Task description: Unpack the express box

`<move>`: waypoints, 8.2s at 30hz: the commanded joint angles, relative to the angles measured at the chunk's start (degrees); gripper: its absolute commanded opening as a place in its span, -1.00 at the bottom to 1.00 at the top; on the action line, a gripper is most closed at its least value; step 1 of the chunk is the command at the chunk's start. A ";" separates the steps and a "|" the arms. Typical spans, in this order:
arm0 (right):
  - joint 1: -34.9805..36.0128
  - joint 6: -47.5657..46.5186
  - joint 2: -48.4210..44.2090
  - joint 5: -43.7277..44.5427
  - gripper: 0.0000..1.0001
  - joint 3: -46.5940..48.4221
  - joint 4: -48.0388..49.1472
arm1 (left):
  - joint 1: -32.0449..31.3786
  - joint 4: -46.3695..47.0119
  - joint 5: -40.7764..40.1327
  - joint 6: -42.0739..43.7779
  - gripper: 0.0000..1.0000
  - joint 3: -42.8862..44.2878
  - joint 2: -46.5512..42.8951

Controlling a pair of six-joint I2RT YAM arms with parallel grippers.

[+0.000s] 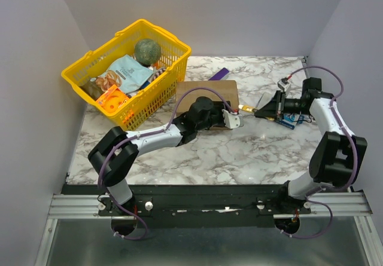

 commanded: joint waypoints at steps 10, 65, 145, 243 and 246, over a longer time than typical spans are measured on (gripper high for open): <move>-1.61 -20.61 -19.64 37.89 -0.99 -2.91 11.13 | 1.94 -16.63 8.24 -8.94 0.26 3.78 -11.66; 18.78 -24.84 39.51 17.89 -0.38 55.53 4.23 | 24.09 -37.49 -1.00 -19.41 -0.55 2.64 -15.37; 46.73 -32.32 -13.33 95.86 0.77 13.67 9.75 | 11.79 -14.19 21.24 -44.99 -0.80 -10.19 -7.28; 14.82 -32.94 28.33 23.07 -0.99 61.58 -21.19 | 12.14 -109.03 42.17 16.09 -0.12 64.53 20.33; 14.91 -31.18 29.21 23.60 -0.99 62.19 -20.23 | 12.31 -109.03 40.15 18.20 -0.40 58.38 17.08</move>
